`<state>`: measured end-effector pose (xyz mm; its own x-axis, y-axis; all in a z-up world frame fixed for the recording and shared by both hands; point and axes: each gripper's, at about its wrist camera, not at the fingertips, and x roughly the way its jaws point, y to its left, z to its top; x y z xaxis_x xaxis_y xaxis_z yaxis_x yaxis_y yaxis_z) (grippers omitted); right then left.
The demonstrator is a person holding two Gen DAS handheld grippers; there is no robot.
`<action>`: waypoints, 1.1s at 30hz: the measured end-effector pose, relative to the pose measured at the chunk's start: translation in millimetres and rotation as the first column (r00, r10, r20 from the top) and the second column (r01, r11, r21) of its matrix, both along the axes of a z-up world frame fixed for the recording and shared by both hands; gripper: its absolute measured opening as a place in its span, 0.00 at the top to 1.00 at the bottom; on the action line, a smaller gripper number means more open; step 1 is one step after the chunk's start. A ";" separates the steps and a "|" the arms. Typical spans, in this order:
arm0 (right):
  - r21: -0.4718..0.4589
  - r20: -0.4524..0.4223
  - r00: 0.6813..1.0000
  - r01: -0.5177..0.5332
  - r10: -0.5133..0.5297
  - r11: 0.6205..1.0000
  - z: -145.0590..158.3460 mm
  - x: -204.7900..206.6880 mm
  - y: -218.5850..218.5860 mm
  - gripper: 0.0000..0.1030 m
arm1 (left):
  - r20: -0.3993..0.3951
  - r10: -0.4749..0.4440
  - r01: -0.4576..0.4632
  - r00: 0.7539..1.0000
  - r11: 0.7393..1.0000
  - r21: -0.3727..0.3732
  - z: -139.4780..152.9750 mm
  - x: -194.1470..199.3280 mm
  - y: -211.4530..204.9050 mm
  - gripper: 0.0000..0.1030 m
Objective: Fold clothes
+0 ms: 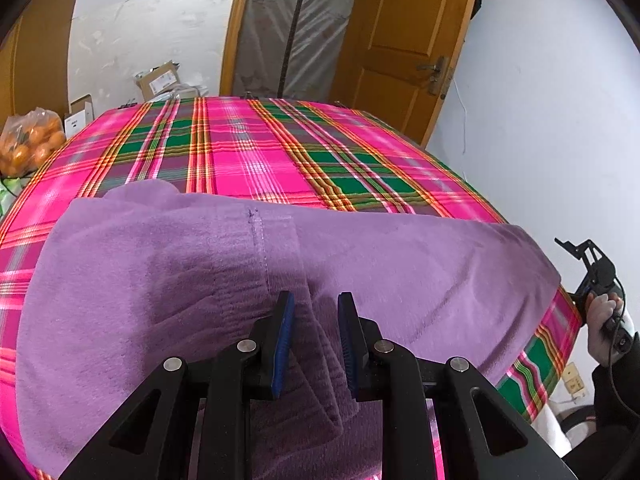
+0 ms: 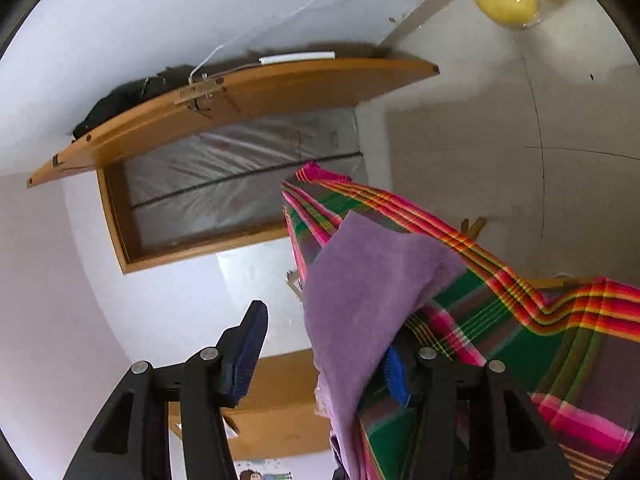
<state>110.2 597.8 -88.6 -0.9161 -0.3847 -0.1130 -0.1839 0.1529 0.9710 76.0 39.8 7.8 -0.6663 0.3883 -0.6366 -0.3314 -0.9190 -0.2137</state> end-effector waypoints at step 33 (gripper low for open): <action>0.712 -0.041 0.973 -0.130 0.227 0.689 143.1 -27.4 -84.8 0.87 | -0.002 -0.006 0.006 1.000 0.999 0.043 -2.0 -0.1 -5.5 0.78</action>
<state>82.8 513.0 54.5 -0.8627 -0.3954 -0.3152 -0.0141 -0.6042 0.7967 75.9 34.2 5.7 -0.6653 0.4192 -0.6178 -0.3371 -0.9070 -0.2524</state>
